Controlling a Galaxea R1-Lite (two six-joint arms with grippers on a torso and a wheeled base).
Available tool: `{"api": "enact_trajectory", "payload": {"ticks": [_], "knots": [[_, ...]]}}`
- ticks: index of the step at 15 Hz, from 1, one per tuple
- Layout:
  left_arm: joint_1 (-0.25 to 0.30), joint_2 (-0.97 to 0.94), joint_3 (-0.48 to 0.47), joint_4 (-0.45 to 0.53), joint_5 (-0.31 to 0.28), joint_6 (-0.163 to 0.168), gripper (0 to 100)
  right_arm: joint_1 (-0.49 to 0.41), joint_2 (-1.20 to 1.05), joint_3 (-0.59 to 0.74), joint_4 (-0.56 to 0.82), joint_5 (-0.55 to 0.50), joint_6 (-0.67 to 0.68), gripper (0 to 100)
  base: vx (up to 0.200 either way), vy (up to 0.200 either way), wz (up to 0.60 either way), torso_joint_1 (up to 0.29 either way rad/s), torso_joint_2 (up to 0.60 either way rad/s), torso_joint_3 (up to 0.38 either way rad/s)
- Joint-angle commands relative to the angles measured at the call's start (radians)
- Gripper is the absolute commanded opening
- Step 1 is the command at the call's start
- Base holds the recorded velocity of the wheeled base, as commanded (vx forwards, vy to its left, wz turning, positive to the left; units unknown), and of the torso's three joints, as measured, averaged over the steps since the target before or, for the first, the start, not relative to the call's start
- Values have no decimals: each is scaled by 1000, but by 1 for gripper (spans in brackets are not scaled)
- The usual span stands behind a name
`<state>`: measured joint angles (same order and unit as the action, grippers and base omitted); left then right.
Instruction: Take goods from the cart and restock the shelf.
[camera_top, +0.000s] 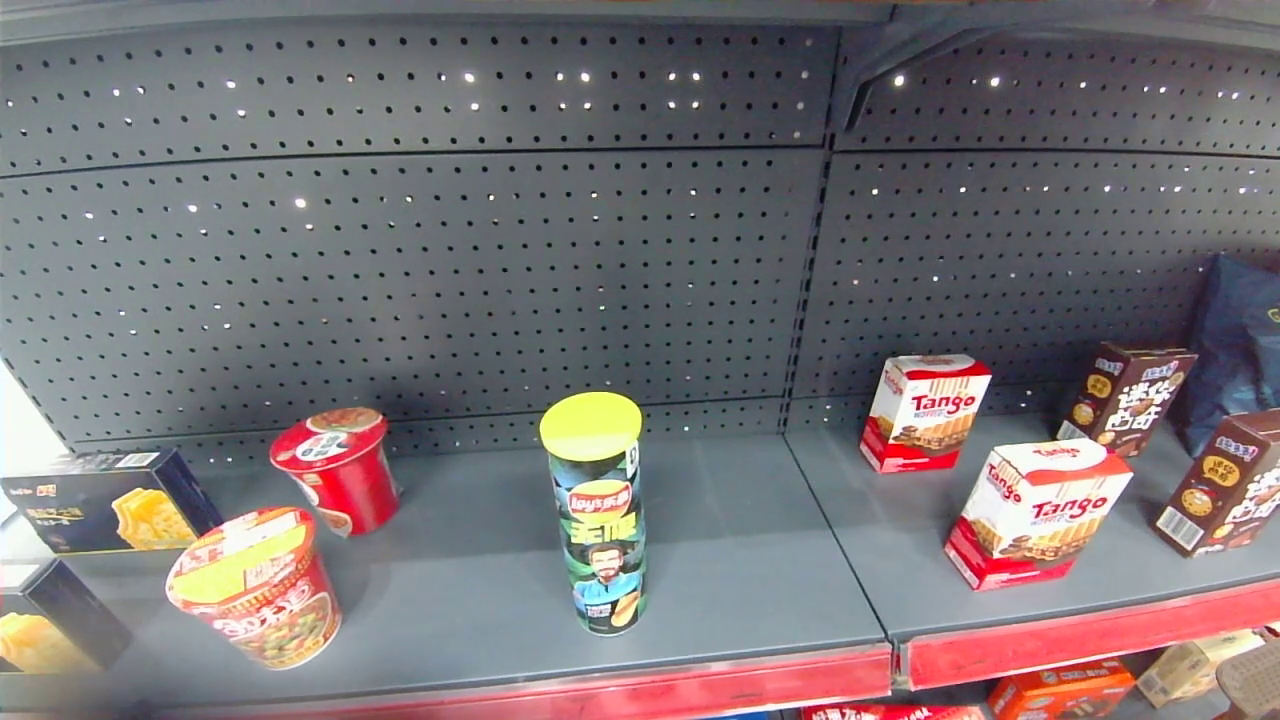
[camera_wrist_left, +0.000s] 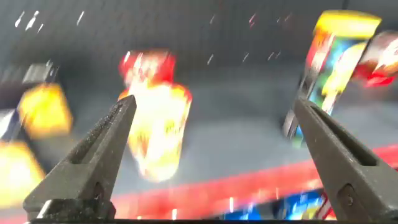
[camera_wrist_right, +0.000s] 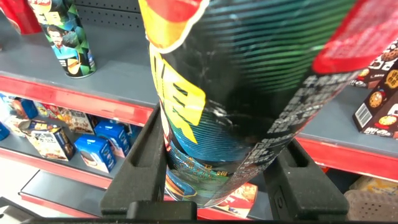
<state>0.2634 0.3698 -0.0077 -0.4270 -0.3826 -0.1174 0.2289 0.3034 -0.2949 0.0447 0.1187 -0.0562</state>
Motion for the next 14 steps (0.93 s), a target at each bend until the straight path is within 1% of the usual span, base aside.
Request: {"api": "enact_trajectory", "payload": {"ticks": [1,2,3,4,5,7,8,9,10,13,14], "knots": [[62,-370,3,292,91,33,100,0,-7,2,0,-1,2,0,0,0,0,0,0,0],[79,-370,3,389,142,81,100,-2,-9,2,0,-1,4,0,0,0,0,0,0,0],[89,-370,-17,427,215,114,100,-8,-9,2,0,-1,7,0,0,0,0,0,0,0],[91,-370,-18,432,254,125,100,-20,-9,0,-3,1,10,0,0,0,0,0,0,0],[99,-370,-20,433,306,127,100,-25,-9,2,-3,1,13,0,0,0,0,0,0,0],[109,-370,-18,433,458,122,100,-25,-20,2,0,1,29,0,0,0,0,0,0,0],[117,-370,-18,432,510,119,100,-25,-20,3,1,1,29,0,0,0,0,0,0,0],[129,-370,-17,432,527,124,100,-25,-20,2,0,1,29,0,0,0,0,0,0,0],[129,-370,-20,435,525,134,100,-25,-20,2,0,1,29,0,0,0,0,0,0,0],[135,-370,-17,433,534,139,100,-25,-33,2,1,2,29,0,0,0,0,0,0,0],[152,-370,-17,433,614,133,100,-23,-47,10,3,4,29,0,0,0,0,0,0,0]]}}
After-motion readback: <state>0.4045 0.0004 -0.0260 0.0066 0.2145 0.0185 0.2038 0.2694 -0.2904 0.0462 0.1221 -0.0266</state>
